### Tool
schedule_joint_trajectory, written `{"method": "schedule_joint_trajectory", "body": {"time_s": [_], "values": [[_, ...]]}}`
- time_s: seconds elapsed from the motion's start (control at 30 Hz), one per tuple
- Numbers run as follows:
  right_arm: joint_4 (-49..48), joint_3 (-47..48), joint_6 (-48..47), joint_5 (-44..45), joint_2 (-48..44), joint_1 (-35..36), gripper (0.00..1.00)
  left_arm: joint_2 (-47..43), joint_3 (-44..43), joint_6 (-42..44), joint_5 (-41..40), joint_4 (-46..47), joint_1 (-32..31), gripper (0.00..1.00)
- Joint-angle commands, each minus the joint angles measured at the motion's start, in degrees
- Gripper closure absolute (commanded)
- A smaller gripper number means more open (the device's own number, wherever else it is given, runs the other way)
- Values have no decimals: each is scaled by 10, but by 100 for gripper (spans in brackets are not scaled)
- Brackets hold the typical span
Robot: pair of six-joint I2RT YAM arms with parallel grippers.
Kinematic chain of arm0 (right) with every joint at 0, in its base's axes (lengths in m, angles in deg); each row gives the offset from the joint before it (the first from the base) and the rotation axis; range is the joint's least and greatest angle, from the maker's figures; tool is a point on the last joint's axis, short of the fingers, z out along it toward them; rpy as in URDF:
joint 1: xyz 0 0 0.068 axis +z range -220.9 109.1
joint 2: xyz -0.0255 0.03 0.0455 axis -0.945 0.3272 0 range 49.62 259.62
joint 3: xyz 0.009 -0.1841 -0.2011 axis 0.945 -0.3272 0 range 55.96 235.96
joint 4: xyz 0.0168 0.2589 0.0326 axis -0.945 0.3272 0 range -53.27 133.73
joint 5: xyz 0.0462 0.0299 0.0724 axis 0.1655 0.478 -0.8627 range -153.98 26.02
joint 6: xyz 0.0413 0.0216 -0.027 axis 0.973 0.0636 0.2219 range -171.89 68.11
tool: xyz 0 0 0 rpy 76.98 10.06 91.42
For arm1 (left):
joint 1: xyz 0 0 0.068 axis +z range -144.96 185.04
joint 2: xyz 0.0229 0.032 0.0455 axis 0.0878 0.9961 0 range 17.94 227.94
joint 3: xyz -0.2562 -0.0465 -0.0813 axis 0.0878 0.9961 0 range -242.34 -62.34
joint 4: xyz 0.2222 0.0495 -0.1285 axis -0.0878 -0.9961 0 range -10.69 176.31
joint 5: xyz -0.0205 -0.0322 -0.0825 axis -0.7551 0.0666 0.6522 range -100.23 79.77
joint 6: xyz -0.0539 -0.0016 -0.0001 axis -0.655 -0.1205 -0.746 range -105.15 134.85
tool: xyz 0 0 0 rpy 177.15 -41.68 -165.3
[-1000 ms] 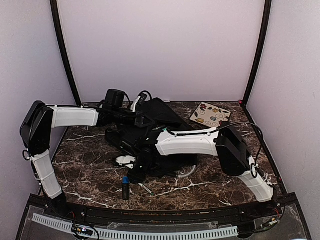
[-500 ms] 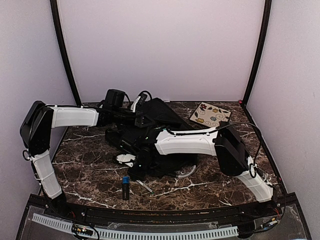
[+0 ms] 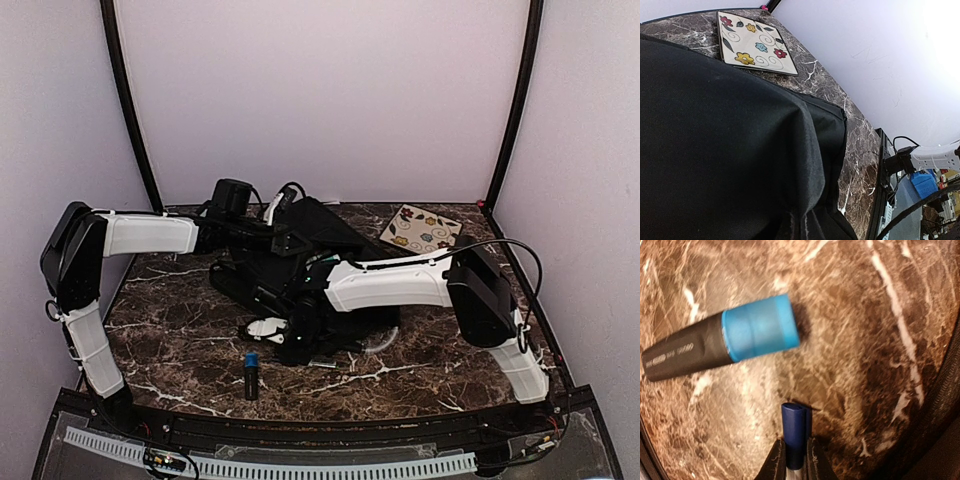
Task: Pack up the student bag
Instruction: Pick up the pen from the center of the board.
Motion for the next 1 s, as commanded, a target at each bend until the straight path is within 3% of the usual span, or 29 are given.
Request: {"method": "schedule_joint_trajectory", "body": {"time_s": [0.0, 0.17, 0.5, 0.73, 0.97], "values": [[105, -22, -18, 18, -7, -3, 79, -24, -7, 8, 41, 21, -3, 100], [136, -33, -22, 57, -3, -4, 72, -25, -8, 7, 42, 21, -4, 100], [149, -6, -18, 71, 12, -2, 86, -24, -8, 8, 41, 21, -4, 100], [203, 81, -67, -44, -40, -16, 91, -22, -8, 8, 42, 21, -4, 100], [205, 78, -106, -139, -143, -58, 93, -22, -7, 8, 43, 20, -4, 100]]}}
